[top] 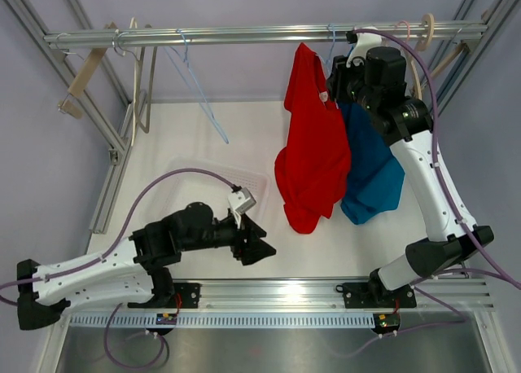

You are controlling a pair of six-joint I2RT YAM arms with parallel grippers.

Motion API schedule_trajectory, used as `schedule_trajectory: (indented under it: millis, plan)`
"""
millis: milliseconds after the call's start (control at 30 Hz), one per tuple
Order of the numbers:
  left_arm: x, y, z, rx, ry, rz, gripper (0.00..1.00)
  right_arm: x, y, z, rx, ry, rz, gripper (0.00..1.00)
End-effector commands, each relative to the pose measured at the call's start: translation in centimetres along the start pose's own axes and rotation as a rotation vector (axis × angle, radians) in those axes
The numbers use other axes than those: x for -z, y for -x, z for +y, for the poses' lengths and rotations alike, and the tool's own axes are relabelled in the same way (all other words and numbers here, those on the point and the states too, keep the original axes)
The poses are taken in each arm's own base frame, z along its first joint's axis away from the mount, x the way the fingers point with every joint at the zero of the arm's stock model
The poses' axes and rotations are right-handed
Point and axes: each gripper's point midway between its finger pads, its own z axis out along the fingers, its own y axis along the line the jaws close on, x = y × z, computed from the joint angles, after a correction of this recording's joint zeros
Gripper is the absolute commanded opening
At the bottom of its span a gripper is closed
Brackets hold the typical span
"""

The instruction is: Remove the t-shirt from the hanger

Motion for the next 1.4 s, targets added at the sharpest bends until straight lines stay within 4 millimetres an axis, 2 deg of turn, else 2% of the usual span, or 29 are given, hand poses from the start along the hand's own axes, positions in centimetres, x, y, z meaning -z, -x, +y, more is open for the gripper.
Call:
schedule_trajectory:
  millis: [0, 100, 167, 233, 333, 433, 600, 700, 733, 800, 833, 867, 900, 933, 967, 1000, 1033, 1100, 1133, 1167, 1267, 1300, 1367]
  plan:
    - [-1.5, 3.8, 0.5, -0.067, 0.144, -0.125, 0.68, -0.1, 1.5, -0.3, 0.084, -0.043, -0.023, 0.42]
    - [-2.4, 4.2, 0.3, -0.078, 0.181, -0.126, 0.71, -0.4, 1.4, -0.4, 0.101, -0.071, -0.019, 0.25]
    - [-2.6, 4.6, 0.2, -0.081, 0.200, -0.137, 0.74, -0.3, 1.7, -0.3, 0.100, -0.074, -0.036, 0.08]
    - [-2.7, 4.7, 0.3, -0.084, 0.213, -0.142, 0.76, 0.2, 2.5, 0.1, 0.088, -0.066, -0.065, 0.00]
    - [-2.9, 4.9, 0.3, -0.075, 0.224, -0.148, 0.79, 1.3, 5.1, 0.3, 0.052, -0.080, -0.161, 0.00]
    - [-3.2, 5.3, 0.1, -0.069, 0.217, -0.158, 0.80, 4.4, 9.7, 0.6, -0.051, -0.064, -0.357, 0.00]
    - [-3.7, 6.2, -0.9, -0.073, 0.184, -0.166, 0.82, 7.3, 12.1, 1.0, -0.122, -0.027, -0.486, 0.00]
    - [-4.0, 6.6, -1.7, -0.078, 0.152, -0.169, 0.85, 7.5, 11.4, 0.8, -0.131, -0.029, -0.484, 0.00]
    - [-4.2, 6.9, -2.1, -0.081, 0.144, -0.173, 0.87, 6.8, 10.0, 0.8, -0.131, -0.035, -0.445, 0.00]
    - [-4.5, 7.2, -2.6, -0.091, 0.129, -0.172, 0.90, 7.5, 9.1, 0.6, -0.159, -0.036, -0.443, 0.00]
    - [-4.9, 7.5, -2.9, -0.096, 0.126, -0.174, 0.92, 6.8, 7.2, 0.5, -0.165, -0.040, -0.411, 0.00]
    - [-5.1, 7.7, -3.2, -0.104, 0.122, -0.173, 0.94, 8.1, 7.0, 0.5, -0.200, -0.031, -0.426, 0.00]
    - [-5.2, 7.8, -3.5, -0.110, 0.113, -0.173, 0.95, 8.3, 6.2, 0.5, -0.214, -0.027, -0.419, 0.00]
    - [-5.4, 8.0, -3.8, -0.114, 0.109, -0.171, 0.96, 7.5, 4.0, 0.4, -0.225, -0.030, -0.385, 0.00]
    - [-5.8, 8.4, -4.4, -0.125, 0.099, -0.173, 0.98, 9.0, 4.0, 0.3, -0.261, -0.025, -0.409, 0.00]
    - [-6.0, 8.7, -4.6, -0.130, 0.098, -0.177, 0.99, 9.2, 3.3, 0.4, -0.273, -0.026, -0.403, 0.00]
    - [-6.2, 9.1, -4.9, -0.134, 0.091, -0.185, 0.99, 8.9, 1.6, 0.3, -0.283, -0.033, -0.377, 0.00]
    - [-7.0, 9.5, -5.3, -0.143, 0.088, -0.189, 0.99, 10.5, 1.5, 0.3, -0.326, -0.023, -0.404, 0.00]
    - [-7.3, 9.8, -5.4, -0.144, 0.086, -0.197, 0.99, 10.5, 0.8, 0.4, -0.339, -0.024, -0.397, 0.00]
    - [-7.7, 9.9, -5.5, -0.147, 0.084, -0.196, 0.99, 11.3, 1.1, 0.4, -0.366, -0.013, -0.412, 0.00]
    - [-10.1, 9.9, -6.2, -0.164, 0.061, -0.159, 0.99, 11.8, 1.1, 0.6, -0.397, -0.020, -0.418, 0.00]
    - [-11.2, 10.0, -6.7, -0.167, 0.049, -0.145, 0.99, 12.0, 1.1, 0.8, -0.403, -0.016, -0.413, 0.00]
    - [-12.2, 10.3, -7.2, -0.182, 0.044, -0.143, 0.99, 12.8, 1.3, 1.5, -0.419, 0.005, -0.419, 0.00]
